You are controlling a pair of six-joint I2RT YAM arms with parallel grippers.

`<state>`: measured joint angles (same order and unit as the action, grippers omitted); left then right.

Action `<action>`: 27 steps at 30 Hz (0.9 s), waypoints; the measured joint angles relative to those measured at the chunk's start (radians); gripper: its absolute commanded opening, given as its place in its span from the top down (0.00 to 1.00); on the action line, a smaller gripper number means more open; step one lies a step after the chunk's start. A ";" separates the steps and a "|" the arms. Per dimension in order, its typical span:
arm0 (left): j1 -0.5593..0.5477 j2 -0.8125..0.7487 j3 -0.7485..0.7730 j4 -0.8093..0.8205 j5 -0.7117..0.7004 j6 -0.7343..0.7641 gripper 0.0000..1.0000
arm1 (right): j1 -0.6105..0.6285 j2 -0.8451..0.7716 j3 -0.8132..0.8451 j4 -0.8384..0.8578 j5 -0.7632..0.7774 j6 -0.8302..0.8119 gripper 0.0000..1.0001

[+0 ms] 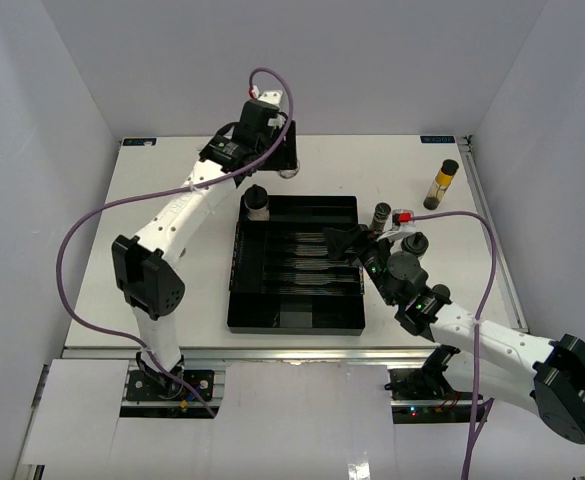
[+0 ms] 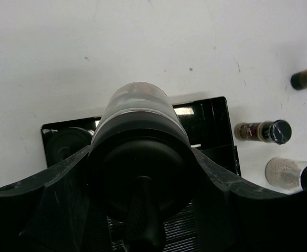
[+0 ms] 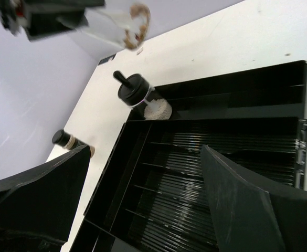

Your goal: Organize the condiment bottles

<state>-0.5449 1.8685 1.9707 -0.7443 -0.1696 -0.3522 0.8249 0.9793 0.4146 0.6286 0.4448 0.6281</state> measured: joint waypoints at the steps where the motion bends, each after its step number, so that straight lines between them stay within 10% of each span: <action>1: -0.011 0.023 0.005 -0.001 0.003 0.002 1.00 | 0.000 -0.015 -0.014 0.004 0.018 0.007 0.09; 22: -0.047 0.252 0.022 -0.039 0.002 0.004 0.96 | 0.000 -0.039 -0.045 0.009 0.103 0.047 0.09; 27: -0.047 0.297 0.021 -0.057 0.000 0.003 0.64 | 0.000 -0.038 -0.045 0.009 0.103 0.046 0.09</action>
<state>-0.5915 2.1656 1.9913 -0.8012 -0.1699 -0.3488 0.8249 0.9409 0.3698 0.6380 0.5480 0.6746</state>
